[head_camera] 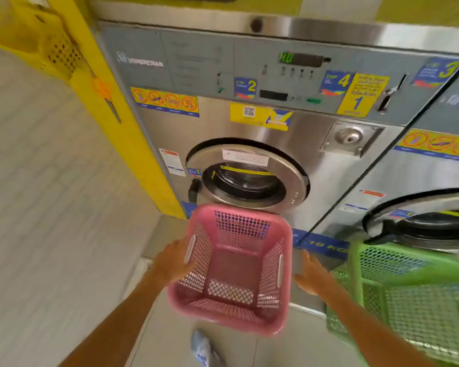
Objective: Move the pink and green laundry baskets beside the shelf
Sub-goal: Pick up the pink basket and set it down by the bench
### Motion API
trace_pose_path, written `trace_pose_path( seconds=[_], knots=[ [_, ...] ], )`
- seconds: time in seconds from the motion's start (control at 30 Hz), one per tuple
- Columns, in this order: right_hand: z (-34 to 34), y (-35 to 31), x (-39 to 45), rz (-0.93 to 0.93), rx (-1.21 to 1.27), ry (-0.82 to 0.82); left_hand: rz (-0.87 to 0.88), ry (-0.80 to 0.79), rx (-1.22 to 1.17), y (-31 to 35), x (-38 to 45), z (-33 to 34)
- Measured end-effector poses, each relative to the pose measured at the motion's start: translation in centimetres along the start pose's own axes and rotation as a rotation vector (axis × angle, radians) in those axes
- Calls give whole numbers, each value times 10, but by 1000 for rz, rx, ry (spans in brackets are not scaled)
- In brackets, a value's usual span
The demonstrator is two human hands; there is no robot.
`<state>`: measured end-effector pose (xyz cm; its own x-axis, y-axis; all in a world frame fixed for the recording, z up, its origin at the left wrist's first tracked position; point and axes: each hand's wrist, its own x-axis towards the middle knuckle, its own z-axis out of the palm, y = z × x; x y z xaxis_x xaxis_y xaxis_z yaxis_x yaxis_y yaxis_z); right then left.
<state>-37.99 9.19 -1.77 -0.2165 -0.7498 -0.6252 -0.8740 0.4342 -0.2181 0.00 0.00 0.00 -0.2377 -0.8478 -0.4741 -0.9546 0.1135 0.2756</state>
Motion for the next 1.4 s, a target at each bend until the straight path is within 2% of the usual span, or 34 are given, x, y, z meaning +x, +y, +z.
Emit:
trace_pose_path(
  seconds=[0.13, 0.23, 0.3, 0.4, 0.5, 0.6, 0.73, 0.87, 0.97, 1.03, 1.2, 1.4],
  knots=[
    [58, 5, 51, 120, 20, -18, -85, -44, -22, -35, 46, 37],
    [98, 10, 83, 174, 156, -12, -118, -37, -83, -61, 75, 74],
    [116, 3, 91, 156, 232, 56, -111, -40, -125, -80, 91, 96],
    [131, -10, 93, 233, 317, 191, -86, -32, -268, -97, 102, 125],
    [139, -16, 83, 258, 319, 220, -122, 27, -367, -93, 82, 127],
    [141, -17, 65, 254, 289, 169, -199, 50, -498, -84, 41, 115],
    [142, -20, 38, 128, 197, 70, -321, 35, -594, -84, -46, 113],
    [156, -34, 11, -60, 55, -20, -527, 99, -691, -122, -153, 169],
    [176, -72, -9, -213, -59, -107, -630, 166, -801, -143, -237, 222],
    [200, -104, -20, -300, -135, -171, -712, 229, -887, -144, -291, 238],
    [296, -184, -59, -519, -317, -330, -924, 372, -1032, -175, -401, 334],
    [418, -260, -111, -619, -467, -437, -1112, 461, -1146, -234, -502, 430]
  ],
)
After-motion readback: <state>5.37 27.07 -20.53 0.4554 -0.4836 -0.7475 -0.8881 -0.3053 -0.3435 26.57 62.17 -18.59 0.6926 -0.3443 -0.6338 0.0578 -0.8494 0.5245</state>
